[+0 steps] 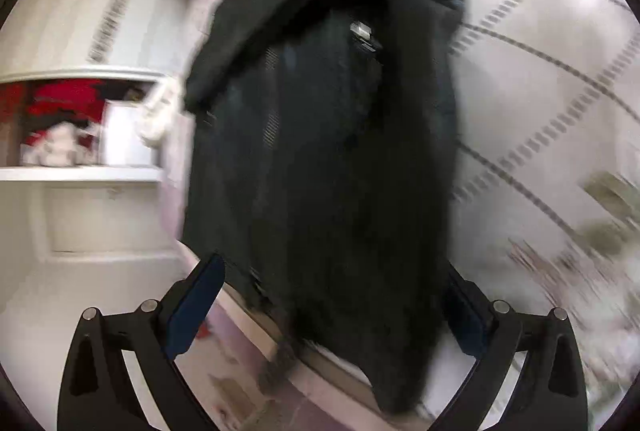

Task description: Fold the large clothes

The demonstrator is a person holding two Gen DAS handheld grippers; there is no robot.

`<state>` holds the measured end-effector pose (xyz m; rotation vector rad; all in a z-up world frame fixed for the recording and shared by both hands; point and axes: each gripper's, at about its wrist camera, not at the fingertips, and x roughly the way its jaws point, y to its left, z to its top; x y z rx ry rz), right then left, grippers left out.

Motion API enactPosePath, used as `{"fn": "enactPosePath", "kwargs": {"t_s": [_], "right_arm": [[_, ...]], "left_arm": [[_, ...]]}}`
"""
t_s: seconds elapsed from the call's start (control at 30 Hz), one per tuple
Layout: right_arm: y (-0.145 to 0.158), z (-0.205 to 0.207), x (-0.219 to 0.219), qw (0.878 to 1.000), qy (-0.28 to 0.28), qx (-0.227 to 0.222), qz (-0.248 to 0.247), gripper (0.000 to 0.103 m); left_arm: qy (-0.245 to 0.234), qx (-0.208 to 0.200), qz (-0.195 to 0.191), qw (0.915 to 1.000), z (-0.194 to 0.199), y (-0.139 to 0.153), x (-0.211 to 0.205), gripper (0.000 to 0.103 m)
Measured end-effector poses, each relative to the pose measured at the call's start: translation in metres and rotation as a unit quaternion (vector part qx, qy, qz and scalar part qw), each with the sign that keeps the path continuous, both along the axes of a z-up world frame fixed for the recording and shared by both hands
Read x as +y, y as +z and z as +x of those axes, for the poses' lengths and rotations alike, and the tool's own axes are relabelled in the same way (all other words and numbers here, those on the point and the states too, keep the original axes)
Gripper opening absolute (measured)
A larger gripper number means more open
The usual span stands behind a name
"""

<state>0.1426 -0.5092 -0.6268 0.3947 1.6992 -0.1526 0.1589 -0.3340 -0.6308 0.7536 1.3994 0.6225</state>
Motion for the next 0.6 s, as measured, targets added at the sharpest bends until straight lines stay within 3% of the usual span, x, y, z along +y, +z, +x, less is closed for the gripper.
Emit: {"fn": "enactPosePath", "kwargs": {"t_s": [0.23, 0.33, 0.37, 0.4, 0.43, 0.47, 0.5, 0.53, 0.6], "right_arm": [[-0.016, 0.016, 0.014, 1.0, 0.01, -0.008, 0.015, 0.051], [-0.02, 0.023, 0.024, 0.999, 0.015, -0.02, 0.028, 0.051], [-0.022, 0.028, 0.03, 0.998, 0.019, -0.033, 0.041, 0.051], [-0.023, 0.033, 0.035, 0.997, 0.021, -0.044, 0.054, 0.051], [-0.024, 0.04, 0.041, 0.994, 0.021, -0.06, 0.083, 0.051], [-0.025, 0.045, 0.046, 0.992, 0.019, -0.072, 0.107, 0.051], [-0.028, 0.053, 0.053, 0.986, 0.016, -0.087, 0.144, 0.051], [-0.031, 0.061, 0.059, 0.979, 0.012, -0.097, 0.18, 0.052], [-0.04, 0.077, 0.074, 0.96, -0.001, -0.105, 0.258, 0.064]], "left_arm": [[-0.006, -0.024, 0.026, 0.9994, 0.021, -0.003, 0.023, 0.103], [0.002, -0.03, 0.016, 0.9994, 0.028, 0.002, 0.028, 0.102], [0.007, -0.033, 0.006, 0.9994, 0.025, 0.007, 0.026, 0.094], [0.009, -0.036, -0.013, 0.9992, 0.024, 0.011, 0.029, 0.066], [0.011, -0.036, -0.035, 0.9987, 0.023, 0.016, 0.031, 0.047], [0.013, -0.037, -0.048, 0.9981, 0.021, 0.02, 0.029, 0.021], [0.013, -0.039, -0.069, 0.9967, 0.019, 0.027, 0.026, 0.013], [0.012, -0.041, -0.081, 0.9958, 0.017, 0.032, 0.023, 0.012], [0.013, -0.045, -0.1, 0.9939, 0.016, 0.045, 0.024, 0.01]]}}
